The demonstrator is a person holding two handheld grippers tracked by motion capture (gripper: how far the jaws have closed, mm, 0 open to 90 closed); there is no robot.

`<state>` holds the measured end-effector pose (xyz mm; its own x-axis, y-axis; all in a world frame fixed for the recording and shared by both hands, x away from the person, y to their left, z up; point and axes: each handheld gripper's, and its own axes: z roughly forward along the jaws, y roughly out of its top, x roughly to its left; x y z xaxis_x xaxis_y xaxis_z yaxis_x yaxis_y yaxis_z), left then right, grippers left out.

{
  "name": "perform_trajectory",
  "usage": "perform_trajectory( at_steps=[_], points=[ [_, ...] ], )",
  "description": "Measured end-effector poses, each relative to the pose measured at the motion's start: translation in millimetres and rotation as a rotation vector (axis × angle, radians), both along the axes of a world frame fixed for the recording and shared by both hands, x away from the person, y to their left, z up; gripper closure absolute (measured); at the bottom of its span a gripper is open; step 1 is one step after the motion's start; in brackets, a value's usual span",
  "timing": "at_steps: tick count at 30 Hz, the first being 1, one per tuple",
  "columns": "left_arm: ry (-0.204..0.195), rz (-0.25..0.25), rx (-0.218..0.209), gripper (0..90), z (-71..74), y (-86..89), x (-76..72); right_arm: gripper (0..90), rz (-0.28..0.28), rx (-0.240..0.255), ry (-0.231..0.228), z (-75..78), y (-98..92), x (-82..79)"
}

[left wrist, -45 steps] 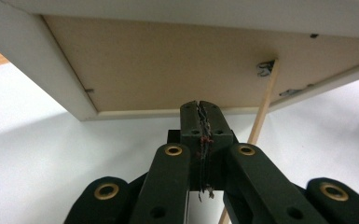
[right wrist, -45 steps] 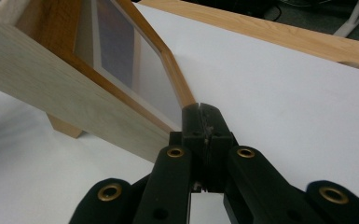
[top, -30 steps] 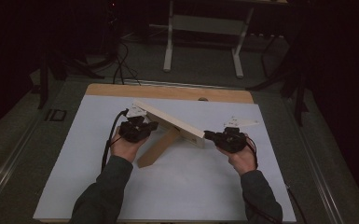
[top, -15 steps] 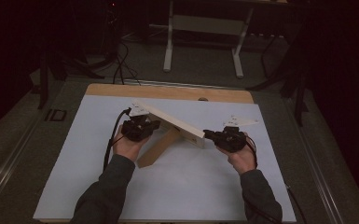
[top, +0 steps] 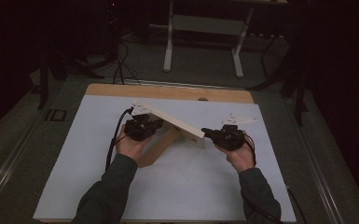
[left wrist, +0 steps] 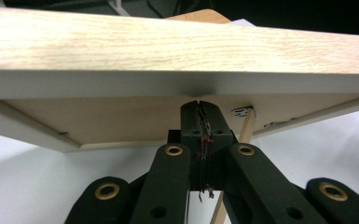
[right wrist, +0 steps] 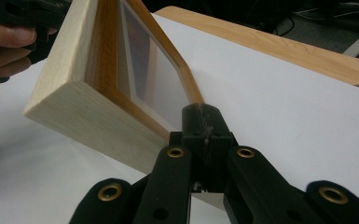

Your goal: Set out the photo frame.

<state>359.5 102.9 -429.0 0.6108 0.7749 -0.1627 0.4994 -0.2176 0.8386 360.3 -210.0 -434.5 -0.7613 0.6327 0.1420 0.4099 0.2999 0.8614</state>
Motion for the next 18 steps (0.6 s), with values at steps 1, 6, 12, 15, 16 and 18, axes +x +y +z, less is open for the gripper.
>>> perform_trajectory(
  at_steps=[1,6,12,15,16,18],
  points=[
    [-0.002,0.001,-0.003,90.0,0.1,-0.8,0.0,89.9,0.0,-0.001,0.0,0.2,0.2,0.0],
    [-0.005,-0.004,0.01,90.0,0.6,-3.1,-0.6,89.9,-0.001,0.001,0.001,1.0,1.2,-0.3],
    [-0.011,-0.011,0.026,90.0,0.3,-7.5,-1.4,89.9,0.001,0.002,-0.002,1.4,2.1,-0.9],
    [-0.013,-0.017,0.041,90.0,-0.1,-11.2,-1.6,89.9,0.002,0.005,-0.002,1.5,2.7,-1.2],
    [-0.014,-0.018,0.046,90.0,-0.1,-11.9,-1.8,89.9,0.004,0.005,-0.003,1.5,2.9,-1.3],
    [-0.016,-0.02,0.047,90.0,-0.4,-14.0,-2.4,89.9,0.006,0.004,-0.006,1.6,3.4,-1.7]
  ],
)
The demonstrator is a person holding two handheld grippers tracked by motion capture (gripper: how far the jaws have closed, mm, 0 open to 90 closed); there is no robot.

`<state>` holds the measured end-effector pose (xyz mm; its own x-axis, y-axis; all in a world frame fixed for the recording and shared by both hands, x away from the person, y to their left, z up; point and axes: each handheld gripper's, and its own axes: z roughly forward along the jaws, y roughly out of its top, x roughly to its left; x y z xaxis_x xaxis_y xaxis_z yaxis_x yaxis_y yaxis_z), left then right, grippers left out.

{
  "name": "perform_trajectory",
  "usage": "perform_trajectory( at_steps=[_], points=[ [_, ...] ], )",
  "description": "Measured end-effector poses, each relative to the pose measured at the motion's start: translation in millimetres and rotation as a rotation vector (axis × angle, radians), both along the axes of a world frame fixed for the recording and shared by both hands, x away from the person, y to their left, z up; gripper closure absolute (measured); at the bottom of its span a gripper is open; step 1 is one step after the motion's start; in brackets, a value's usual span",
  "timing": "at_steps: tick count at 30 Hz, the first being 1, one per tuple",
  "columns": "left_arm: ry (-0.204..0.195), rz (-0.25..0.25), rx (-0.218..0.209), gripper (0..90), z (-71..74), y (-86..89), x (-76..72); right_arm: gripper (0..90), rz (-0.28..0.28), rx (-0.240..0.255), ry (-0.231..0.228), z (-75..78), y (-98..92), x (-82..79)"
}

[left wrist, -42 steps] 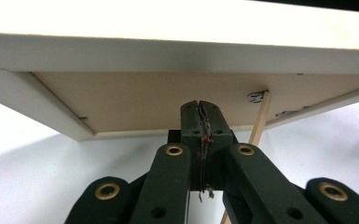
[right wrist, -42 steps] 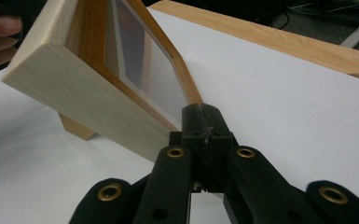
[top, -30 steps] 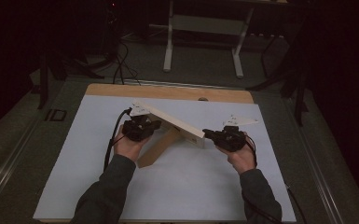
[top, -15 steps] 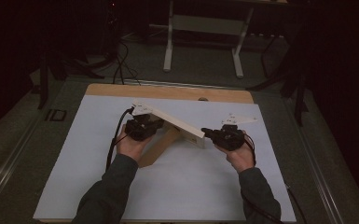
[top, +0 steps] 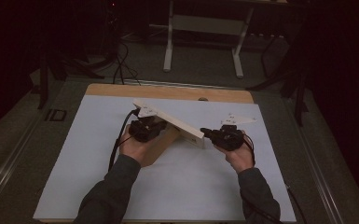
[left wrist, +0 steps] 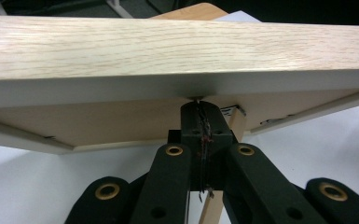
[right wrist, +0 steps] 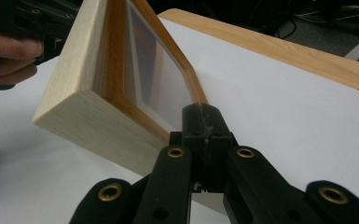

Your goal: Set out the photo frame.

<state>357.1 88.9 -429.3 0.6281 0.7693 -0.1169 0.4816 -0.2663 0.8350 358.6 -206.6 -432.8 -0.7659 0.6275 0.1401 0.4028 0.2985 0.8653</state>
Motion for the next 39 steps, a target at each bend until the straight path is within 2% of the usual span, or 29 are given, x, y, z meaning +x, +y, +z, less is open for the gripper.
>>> perform_trajectory(
  at_steps=[4,8,18,21,26,32,39],
  points=[
    [-0.003,-0.022,-0.002,90.0,0.2,-3.9,-2.3,89.9,0.006,0.001,-0.002,0.7,1.2,-1.4],
    [-0.01,-0.042,0.025,90.0,1.4,-11.1,-4.8,89.9,0.009,0.0,-0.003,0.7,1.4,-2.9],
    [-0.016,-0.051,0.031,90.0,3.2,-14.5,-7.1,89.9,0.014,0.001,-0.01,2.4,2.9,-4.7],
    [-0.017,-0.065,0.03,90.0,4.3,-16.1,-8.7,89.9,0.014,0.003,-0.011,2.3,3.1,-4.7],
    [-0.029,-0.088,0.051,90.0,6.0,-22.4,-12.1,89.9,0.017,0.005,-0.009,2.4,3.3,-4.9],
    [-0.025,-0.086,0.047,90.0,6.2,-23.5,-12.1,90.0,0.026,0.001,-0.011,2.7,3.6,-6.1],
    [-0.025,-0.109,0.049,90.0,4.9,-27.1,-13.2,90.0,0.031,0.009,-0.012,2.0,3.8,-7.7]
  ],
)
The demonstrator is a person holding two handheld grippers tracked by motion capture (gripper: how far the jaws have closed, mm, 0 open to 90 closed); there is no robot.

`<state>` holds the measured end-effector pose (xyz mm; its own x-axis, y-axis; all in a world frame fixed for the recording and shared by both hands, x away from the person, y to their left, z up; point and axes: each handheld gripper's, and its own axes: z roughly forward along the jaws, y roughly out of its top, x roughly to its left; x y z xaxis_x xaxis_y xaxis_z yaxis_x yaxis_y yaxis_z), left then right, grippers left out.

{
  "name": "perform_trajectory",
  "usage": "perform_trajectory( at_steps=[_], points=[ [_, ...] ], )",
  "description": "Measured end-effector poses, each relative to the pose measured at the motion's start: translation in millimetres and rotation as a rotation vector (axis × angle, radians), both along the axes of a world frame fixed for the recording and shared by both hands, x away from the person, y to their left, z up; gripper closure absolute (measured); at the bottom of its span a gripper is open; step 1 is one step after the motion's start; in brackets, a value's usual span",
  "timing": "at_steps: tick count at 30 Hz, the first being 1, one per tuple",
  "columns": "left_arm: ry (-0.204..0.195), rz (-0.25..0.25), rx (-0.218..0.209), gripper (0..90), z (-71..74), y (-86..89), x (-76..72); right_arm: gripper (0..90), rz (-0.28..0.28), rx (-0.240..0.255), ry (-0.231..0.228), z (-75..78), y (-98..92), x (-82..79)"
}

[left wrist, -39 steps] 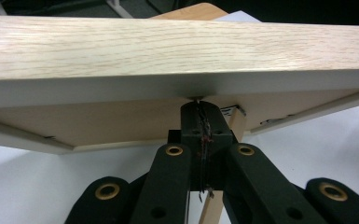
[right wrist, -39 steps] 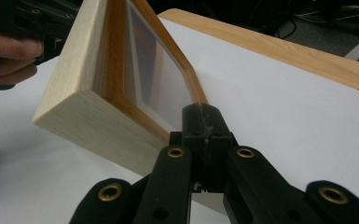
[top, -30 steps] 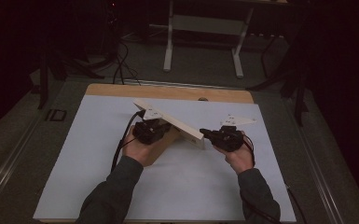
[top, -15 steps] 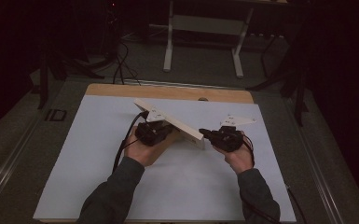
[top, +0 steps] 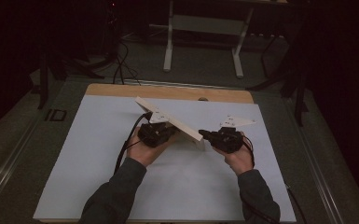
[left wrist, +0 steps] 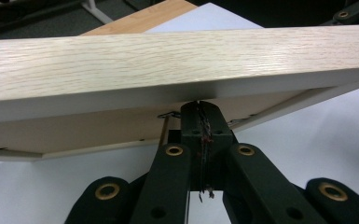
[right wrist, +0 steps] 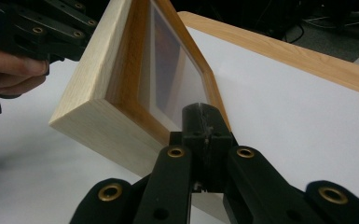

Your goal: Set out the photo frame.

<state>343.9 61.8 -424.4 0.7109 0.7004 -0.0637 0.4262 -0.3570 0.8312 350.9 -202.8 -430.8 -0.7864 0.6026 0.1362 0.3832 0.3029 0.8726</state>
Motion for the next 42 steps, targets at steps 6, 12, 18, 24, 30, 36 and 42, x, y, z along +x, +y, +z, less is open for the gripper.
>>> perform_trajectory(
  at_steps=[6,12,18,24,30,36,42],
  points=[
    [0.003,-0.008,-0.007,90.0,-0.3,0.4,1.1,90.0,0.021,0.004,0.002,0.1,1.4,-3.0],
    [0.008,-0.012,-0.01,90.0,0.2,2.4,3.9,90.0,0.047,0.0,0.001,0.7,5.7,-5.3],
    [0.013,-0.038,-0.011,90.0,0.2,5.1,6.5,90.0,0.075,-0.006,0.001,0.4,11.2,-7.3],
    [0.008,-0.067,0.003,90.0,1.5,7.1,9.8,90.0,0.097,-0.013,-0.003,1.7,16.6,-9.3],
    [0.02,-0.084,-0.006,90.0,2.8,9.3,15.0,90.0,0.12,-0.01,-0.002,3.0,22.0,-10.1],
    [0.02,-0.105,-0.018,90.0,3.8,11.4,16.6,90.0,0.155,-0.01,0.001,3.0,33.0,-11.4],
    [0.022,-0.112,-0.025,90.0,3.9,14.0,18.0,90.0,0.174,-0.015,-0.002,3.1,42.1,-11.7]
  ],
)
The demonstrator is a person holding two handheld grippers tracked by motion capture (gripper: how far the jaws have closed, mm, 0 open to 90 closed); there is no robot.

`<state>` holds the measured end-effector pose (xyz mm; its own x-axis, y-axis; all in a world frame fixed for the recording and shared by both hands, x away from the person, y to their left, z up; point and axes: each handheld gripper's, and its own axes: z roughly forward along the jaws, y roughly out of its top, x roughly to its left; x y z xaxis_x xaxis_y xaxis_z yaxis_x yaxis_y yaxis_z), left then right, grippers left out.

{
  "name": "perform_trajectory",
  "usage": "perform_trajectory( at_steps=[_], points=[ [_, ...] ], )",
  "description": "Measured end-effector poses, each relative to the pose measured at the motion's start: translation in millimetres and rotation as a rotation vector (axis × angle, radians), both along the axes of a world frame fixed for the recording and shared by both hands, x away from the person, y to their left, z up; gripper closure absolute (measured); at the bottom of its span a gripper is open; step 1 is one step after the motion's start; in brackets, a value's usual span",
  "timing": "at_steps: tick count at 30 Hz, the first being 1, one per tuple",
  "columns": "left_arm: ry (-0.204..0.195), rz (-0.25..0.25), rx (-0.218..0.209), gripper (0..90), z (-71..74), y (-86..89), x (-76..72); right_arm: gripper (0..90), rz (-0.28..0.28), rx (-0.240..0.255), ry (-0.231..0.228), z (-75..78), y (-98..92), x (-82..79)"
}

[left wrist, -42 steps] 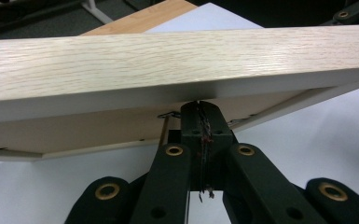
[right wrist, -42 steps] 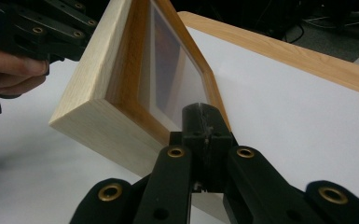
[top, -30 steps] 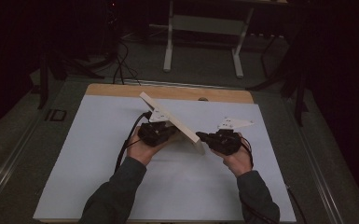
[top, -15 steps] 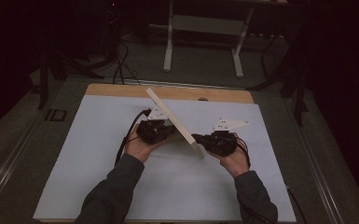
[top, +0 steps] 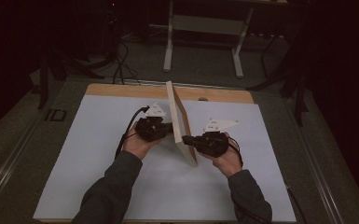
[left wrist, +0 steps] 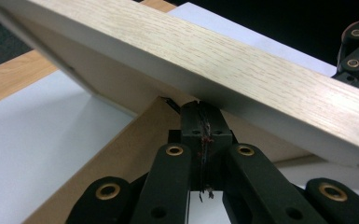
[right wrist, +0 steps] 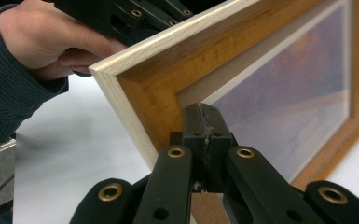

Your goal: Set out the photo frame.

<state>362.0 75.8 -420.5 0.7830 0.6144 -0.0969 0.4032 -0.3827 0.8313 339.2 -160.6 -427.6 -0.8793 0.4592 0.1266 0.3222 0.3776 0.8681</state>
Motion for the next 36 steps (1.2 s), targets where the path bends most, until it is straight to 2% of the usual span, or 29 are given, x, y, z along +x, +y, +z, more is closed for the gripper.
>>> perform_trajectory(
  at_steps=[14,20,28,36],
  points=[
    [0.017,-0.019,-0.028,90.0,-2.4,1.6,5.7,90.0,0.001,0.005,0.012,-2.8,16.5,2.0],
    [0.046,-0.026,-0.078,90.0,-5.5,6.7,12.0,90.0,-0.002,0.001,0.005,-1.6,23.4,3.5],
    [0.068,-0.03,-0.093,89.9,-6.3,8.7,14.3,89.9,-0.001,-0.011,0.001,-0.4,25.4,4.4],
    [0.089,0.01,-0.093,79.9,-3.7,13.2,14.2,86.1,-0.024,-0.02,-0.007,0.0,18.3,5.1]
  ],
)
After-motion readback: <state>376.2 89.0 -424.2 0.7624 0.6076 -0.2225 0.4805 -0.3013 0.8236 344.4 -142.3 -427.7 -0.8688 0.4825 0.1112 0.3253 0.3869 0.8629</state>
